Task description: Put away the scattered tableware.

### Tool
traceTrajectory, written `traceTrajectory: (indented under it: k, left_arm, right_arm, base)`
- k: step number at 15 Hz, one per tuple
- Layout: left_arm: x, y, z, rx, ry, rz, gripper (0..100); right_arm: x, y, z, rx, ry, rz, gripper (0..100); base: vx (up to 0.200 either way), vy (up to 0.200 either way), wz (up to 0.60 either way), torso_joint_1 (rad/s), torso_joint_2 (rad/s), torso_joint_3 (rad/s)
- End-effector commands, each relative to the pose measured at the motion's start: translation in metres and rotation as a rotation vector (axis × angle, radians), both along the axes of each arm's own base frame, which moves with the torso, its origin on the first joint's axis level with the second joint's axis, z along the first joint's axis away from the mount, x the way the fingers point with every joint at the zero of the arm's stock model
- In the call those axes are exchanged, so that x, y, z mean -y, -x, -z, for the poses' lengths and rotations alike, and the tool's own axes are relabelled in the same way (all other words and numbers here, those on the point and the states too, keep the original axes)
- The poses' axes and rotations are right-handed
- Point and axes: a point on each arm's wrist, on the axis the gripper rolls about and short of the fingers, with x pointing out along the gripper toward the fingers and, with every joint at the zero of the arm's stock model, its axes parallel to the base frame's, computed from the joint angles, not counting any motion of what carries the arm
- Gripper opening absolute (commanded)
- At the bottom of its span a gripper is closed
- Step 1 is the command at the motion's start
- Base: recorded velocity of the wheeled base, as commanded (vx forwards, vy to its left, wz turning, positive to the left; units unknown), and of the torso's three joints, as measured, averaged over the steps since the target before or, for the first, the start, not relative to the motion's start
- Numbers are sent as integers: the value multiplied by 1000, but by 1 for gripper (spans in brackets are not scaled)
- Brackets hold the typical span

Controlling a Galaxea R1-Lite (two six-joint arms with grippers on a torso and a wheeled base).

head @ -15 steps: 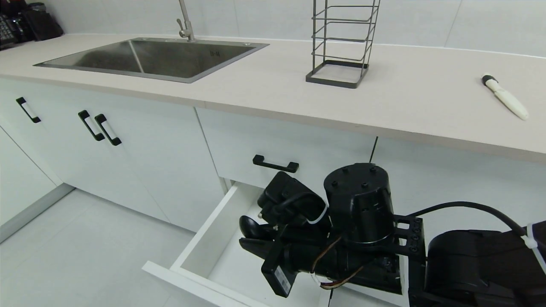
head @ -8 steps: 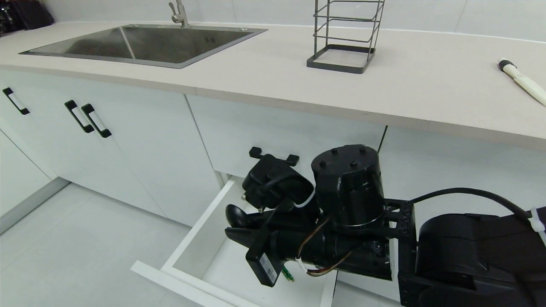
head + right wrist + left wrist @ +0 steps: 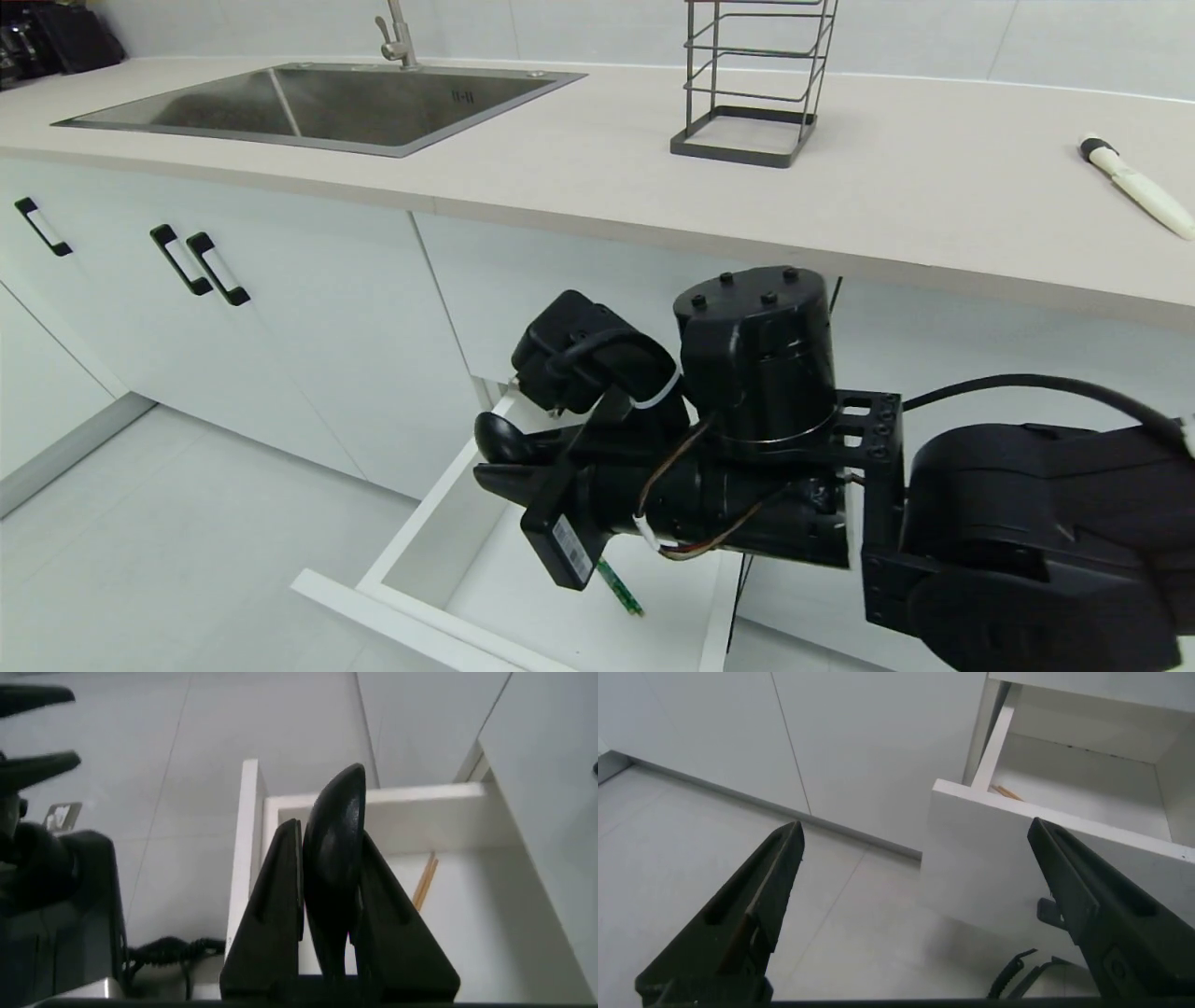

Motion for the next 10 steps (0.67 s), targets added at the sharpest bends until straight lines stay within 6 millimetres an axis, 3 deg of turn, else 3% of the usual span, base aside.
traceTrajectory:
  k: [1,3,4,6,10]
  left_arm:
    - [0,0,0,0,1,1,100]
    - [0,0,0,0,1,1,100]
    - [0,0,0,0,1,-1,100]
    - [0,0,0,0,1,1,100]
    - [0,0,0,0,1,-1,100]
  right_arm:
    - [-27,-8,37,-28,52,-7,0]
    - [-36,-12,61,-51,104,7,0]
    - [-43,-28,72,-44,116,44,0]
    - [-49,-42,77,-38,110,71,0]
    - [-48,-53,99,10,192,86,0]
  base:
    - [0,0,0,0,0,0]
    - [0,0,0,0,0,0]
    - [0,0,0,0,0,0]
    - [0,0,0,0,0,0]
    - [0,0,0,0,0,0]
